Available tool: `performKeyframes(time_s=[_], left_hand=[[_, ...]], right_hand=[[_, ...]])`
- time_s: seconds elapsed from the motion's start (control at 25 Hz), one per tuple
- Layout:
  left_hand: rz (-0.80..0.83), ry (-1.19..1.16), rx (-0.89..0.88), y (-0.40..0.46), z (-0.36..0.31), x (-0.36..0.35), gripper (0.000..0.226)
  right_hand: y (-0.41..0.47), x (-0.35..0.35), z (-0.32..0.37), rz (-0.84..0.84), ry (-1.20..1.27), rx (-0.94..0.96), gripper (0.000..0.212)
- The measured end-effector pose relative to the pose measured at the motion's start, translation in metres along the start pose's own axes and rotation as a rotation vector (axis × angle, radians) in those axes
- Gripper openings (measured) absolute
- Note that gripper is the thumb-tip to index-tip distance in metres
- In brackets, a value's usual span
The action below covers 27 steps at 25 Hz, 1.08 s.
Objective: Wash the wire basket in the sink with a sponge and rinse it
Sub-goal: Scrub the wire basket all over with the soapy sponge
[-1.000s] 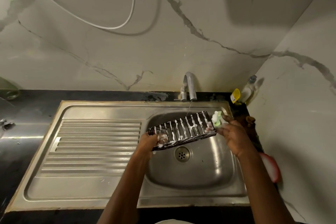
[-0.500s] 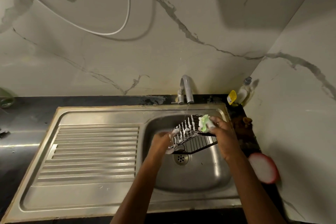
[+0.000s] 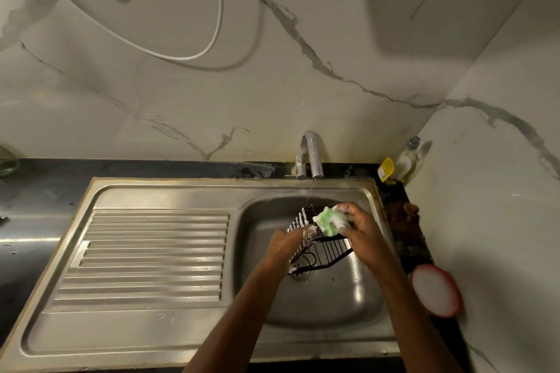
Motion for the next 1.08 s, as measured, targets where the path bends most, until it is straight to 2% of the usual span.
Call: performKeyframes(time_s=[0.12, 0.16, 0.24, 0.32, 0.36, 0.44, 0.48, 0.56, 0.68, 0.76, 0.92, 0.96, 1.04, 1.08], left_hand=[[0.03, -0.011, -0.037, 0.002, 0.01, 0.012, 0.068], [0.046, 0.017, -0.036, 0.002, 0.012, 0.013, 0.069], [0.06, 0.071, -0.039, -0.002, 0.012, 0.005, 0.04], [0.1, 0.053, -0.052, -0.005, 0.012, -0.006, 0.013], [0.129, 0.014, -0.06, -0.008, 0.012, -0.01, 0.012], [0.154, -0.045, -0.084, -0.009, 0.014, -0.012, 0.028], [0.142, -0.057, -0.079, -0.007, 0.016, -0.01, 0.035], [0.087, -0.031, -0.084, 0.0, 0.019, -0.002, 0.044], [0.079, 0.048, -0.115, 0.0, 0.014, -0.003, 0.039], [0.078, 0.054, -0.119, 0.003, 0.014, -0.003, 0.036], [0.094, -0.064, -0.101, 0.0, 0.019, -0.004, 0.039], [0.088, -0.054, -0.109, 0.0, 0.019, -0.001, 0.032], [0.084, -0.022, -0.129, 0.001, 0.019, 0.005, 0.017], [0.08, -0.013, -0.134, 0.001, 0.018, 0.007, 0.021]], right_hand=[[-0.003, 0.05, 0.008, -0.455, -0.305, 0.021, 0.034], [-0.006, 0.055, 0.008, -0.554, -0.354, -0.013, 0.034], [-0.013, 0.035, 0.02, -0.622, -0.528, 0.003, 0.029], [-0.026, -0.019, 0.045, -0.557, -0.76, 0.213, 0.028], [-0.035, -0.045, 0.053, -0.5, -0.818, 0.321, 0.029], [-0.042, -0.067, 0.062, -0.404, -0.855, 0.443, 0.035], [-0.038, -0.059, 0.061, -0.392, -0.838, 0.447, 0.036], [-0.026, -0.021, 0.046, -0.465, -0.813, 0.295, 0.041], [-0.016, 0.019, 0.025, -0.535, -0.72, 0.06, 0.045], [-0.024, -0.006, 0.033, -0.485, -0.682, 0.133, 0.041], [-0.047, -0.058, 0.052, -0.279, -0.665, 0.369, 0.039], [-0.044, -0.049, 0.051, -0.281, -0.665, 0.376, 0.041], [-0.033, -0.016, 0.036, -0.354, -0.698, 0.261, 0.045], [-0.028, 0.005, 0.027, -0.413, -0.696, 0.178, 0.046]])
Point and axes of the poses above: each hand's wrist, its own y-axis towards the middle knuckle, its own x-axis out of the back of the hand, z = x × y, the point moved 8 cm from there along y, towards the middle knuckle, and after that the axes turned 2 degrees about z, right-handed, at the moved point
